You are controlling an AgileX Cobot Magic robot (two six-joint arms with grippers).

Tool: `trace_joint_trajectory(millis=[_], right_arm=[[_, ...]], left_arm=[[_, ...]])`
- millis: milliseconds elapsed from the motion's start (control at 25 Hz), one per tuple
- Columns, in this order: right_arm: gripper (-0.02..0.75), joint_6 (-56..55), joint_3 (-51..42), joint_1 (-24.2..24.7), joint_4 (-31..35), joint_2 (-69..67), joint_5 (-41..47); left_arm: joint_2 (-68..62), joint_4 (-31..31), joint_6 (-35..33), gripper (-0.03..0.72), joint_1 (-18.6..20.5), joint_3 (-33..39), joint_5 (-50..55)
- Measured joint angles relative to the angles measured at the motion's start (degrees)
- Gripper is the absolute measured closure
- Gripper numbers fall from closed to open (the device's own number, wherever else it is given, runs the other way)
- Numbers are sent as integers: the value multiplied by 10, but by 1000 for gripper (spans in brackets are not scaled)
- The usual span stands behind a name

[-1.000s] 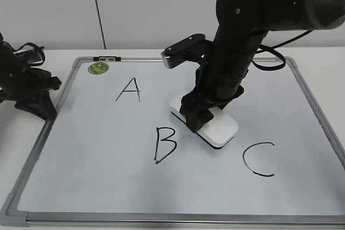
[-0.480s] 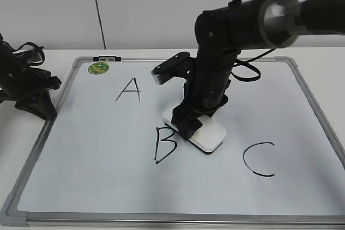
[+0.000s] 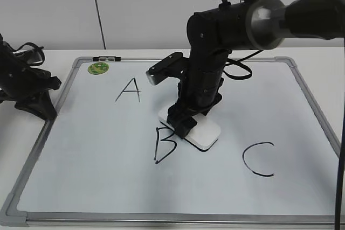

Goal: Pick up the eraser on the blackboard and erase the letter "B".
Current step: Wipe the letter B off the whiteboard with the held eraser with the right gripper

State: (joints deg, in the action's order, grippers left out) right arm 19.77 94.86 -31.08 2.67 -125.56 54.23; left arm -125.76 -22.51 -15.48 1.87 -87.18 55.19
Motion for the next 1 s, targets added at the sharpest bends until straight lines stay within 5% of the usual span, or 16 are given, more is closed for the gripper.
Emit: trace_joint_trajectory(millis=[560, 1000], right_arm=[[210, 0, 4, -140, -27, -6, -9], [210, -69, 5, -158, -86, -9, -17]], left_arm=[[0, 0, 0, 656, 0, 0, 0], [0, 0, 0, 656, 0, 0, 0]])
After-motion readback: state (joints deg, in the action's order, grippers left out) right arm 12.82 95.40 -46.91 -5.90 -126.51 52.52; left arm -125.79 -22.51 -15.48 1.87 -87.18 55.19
